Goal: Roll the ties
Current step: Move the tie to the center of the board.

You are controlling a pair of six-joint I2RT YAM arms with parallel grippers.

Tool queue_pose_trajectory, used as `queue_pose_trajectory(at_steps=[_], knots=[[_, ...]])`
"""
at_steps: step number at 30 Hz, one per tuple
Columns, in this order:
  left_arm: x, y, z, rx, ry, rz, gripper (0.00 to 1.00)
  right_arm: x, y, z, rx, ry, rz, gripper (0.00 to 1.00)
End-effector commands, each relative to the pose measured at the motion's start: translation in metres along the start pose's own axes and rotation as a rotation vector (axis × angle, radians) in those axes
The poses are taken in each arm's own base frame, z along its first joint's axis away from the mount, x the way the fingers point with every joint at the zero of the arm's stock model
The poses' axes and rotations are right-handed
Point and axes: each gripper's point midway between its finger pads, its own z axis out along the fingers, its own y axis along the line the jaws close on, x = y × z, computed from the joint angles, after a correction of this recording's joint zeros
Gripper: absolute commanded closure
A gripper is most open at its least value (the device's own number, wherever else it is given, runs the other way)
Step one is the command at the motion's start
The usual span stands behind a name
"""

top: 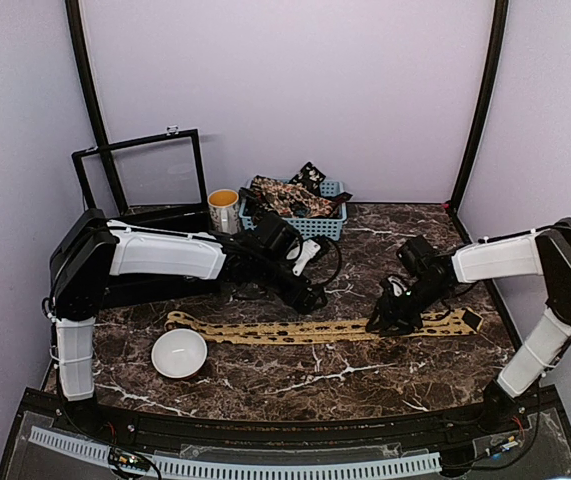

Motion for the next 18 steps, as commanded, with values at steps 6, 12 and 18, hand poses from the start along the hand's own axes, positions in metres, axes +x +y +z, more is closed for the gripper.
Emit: queue_pose_trajectory(at_steps=[6,12,18], knots=[[-0.006,0.007,-0.016,-0.033,-0.018,-0.022,0.06,-0.002,-0.063,-0.017,0.103,-0.044,0.089,0.58],[-0.013,0.025,-0.023,-0.065,-0.038,-0.059,0.01,0.002,-0.104,-0.037,0.134,-0.039,0.152,0.58],[-0.017,0.041,-0.036,-0.1,-0.06,-0.087,0.01,-0.01,-0.126,-0.065,0.124,-0.118,0.291,0.56]])
